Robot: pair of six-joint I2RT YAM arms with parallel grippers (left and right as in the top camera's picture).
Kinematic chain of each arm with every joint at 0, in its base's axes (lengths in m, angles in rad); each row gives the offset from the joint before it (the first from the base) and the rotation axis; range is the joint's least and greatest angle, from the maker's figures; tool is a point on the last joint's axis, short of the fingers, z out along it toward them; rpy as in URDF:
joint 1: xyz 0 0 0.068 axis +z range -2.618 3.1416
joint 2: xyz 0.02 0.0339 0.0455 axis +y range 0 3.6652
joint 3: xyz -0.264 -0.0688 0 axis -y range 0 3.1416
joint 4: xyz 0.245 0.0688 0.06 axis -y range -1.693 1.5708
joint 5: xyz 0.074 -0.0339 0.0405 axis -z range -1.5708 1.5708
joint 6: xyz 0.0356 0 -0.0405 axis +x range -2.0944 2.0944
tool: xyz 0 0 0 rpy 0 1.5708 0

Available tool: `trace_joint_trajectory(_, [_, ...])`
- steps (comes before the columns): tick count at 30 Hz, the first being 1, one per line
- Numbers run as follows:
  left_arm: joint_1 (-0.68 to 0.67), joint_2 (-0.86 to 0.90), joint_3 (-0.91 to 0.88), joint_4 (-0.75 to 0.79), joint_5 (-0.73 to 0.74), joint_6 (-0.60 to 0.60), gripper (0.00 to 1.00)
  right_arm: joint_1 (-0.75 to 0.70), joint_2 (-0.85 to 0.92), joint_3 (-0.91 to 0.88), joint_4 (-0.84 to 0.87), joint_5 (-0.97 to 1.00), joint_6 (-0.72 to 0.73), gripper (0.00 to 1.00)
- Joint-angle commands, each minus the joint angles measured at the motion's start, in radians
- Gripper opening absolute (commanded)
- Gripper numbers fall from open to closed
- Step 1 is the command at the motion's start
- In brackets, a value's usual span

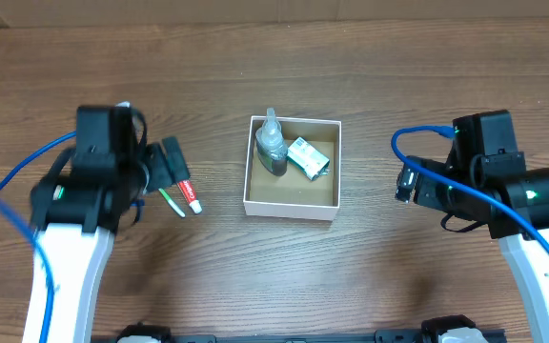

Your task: Pack container

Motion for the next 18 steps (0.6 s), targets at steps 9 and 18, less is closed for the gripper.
trace_joint_trajectory(9, [-0.022,0.623,0.013,0.151,0.148,-0.149,1.0,-0.181,-0.007,-0.018,0.011,-0.09,-0.103,1.0])
trace_joint_trajectory(18, [-0.053,0.763,0.009,0.221,0.186,-0.164,1.0,-0.182,-0.007,-0.018,0.009,-0.105,-0.11,1.0])
